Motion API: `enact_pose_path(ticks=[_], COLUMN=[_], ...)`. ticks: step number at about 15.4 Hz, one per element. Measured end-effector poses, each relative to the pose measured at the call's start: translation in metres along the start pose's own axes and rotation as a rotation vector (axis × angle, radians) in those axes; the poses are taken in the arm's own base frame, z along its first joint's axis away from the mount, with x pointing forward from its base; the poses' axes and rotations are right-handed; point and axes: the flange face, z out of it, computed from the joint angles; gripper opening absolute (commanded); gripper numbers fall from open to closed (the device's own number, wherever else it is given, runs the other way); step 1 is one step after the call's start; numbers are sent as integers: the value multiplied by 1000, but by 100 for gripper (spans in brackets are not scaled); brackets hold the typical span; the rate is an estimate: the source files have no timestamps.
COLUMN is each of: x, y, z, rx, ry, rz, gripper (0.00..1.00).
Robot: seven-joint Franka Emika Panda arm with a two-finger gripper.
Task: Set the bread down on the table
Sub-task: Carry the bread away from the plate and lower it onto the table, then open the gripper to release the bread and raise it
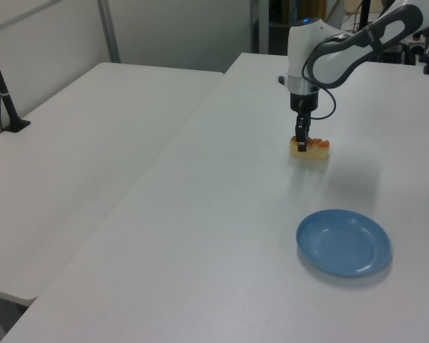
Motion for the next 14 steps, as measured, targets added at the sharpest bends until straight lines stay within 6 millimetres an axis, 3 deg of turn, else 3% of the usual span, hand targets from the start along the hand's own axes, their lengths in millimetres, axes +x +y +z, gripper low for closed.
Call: enact_pose_path(ticks=[1,4,7,11,13,14], x=[1,5,12,8,-7,-14], y=[1,10,21,22,18,16], z=[-2,-13,-48,-133,-192,-212], rx=[-1,-6,-12,-26,-40,-46], ry=[3,29,44,43,53,51], rz=[2,25,115,243,294,309], gripper=[100,100,100,100,100,100])
